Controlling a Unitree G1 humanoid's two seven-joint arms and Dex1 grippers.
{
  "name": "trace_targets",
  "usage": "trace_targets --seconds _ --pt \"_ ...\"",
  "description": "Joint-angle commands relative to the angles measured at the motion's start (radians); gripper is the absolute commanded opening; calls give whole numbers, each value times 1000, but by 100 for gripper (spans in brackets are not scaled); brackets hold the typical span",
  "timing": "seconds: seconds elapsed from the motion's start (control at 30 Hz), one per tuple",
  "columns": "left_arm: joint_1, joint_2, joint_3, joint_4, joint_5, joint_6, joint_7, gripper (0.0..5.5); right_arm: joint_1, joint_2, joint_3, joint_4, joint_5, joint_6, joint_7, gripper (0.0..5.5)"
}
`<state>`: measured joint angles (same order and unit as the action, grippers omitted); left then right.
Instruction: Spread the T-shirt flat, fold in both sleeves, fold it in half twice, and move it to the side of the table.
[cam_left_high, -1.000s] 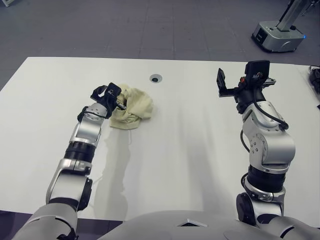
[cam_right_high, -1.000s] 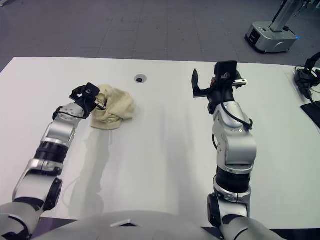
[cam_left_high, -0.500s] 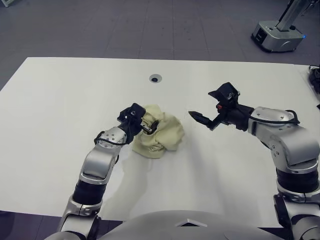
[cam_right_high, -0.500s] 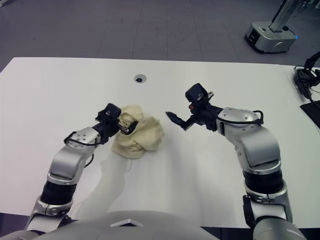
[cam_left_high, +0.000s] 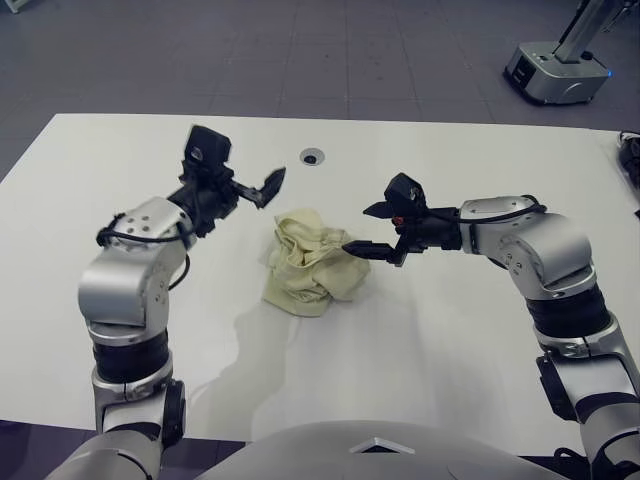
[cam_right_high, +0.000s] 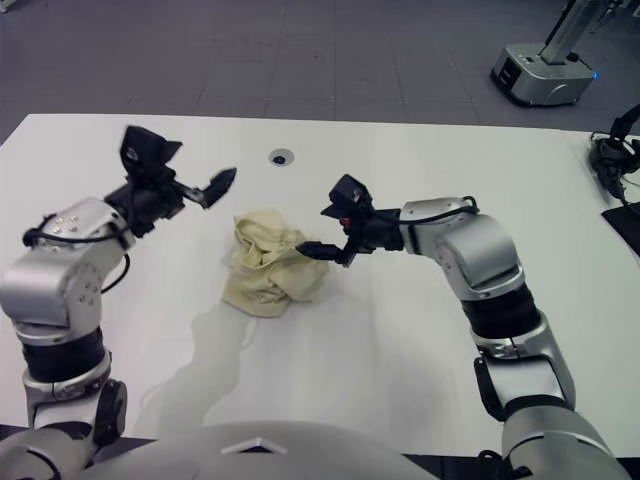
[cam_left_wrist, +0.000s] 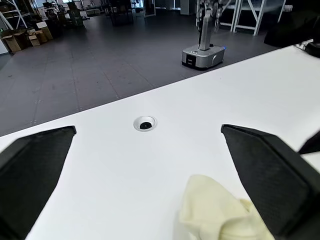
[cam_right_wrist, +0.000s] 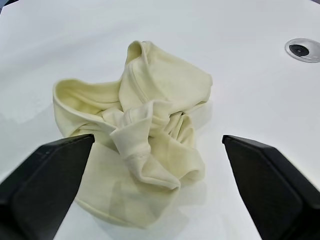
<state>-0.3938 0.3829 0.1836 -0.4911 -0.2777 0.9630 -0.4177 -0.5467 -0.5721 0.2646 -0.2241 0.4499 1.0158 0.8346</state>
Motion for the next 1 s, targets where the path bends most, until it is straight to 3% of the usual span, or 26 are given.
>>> trace_targets --seconds 0.03,0.73,0.87,1.0 --pt "-12 55 15 71 3 -35 -4 540 -9 7 37 43 -25 -41 18 415" --pt "-22 81 -7 117 -7 -73 20 540 9 -1 96 19 -42 -80 72 60" --pt "-19 95 -22 123 -4 -78 6 540 18 -75 85 -40 -27 -95 136 3" --pt "-15 158 -77 156 8 -137 -79 540 54 -216 88 -88 -55 -183 251 0"
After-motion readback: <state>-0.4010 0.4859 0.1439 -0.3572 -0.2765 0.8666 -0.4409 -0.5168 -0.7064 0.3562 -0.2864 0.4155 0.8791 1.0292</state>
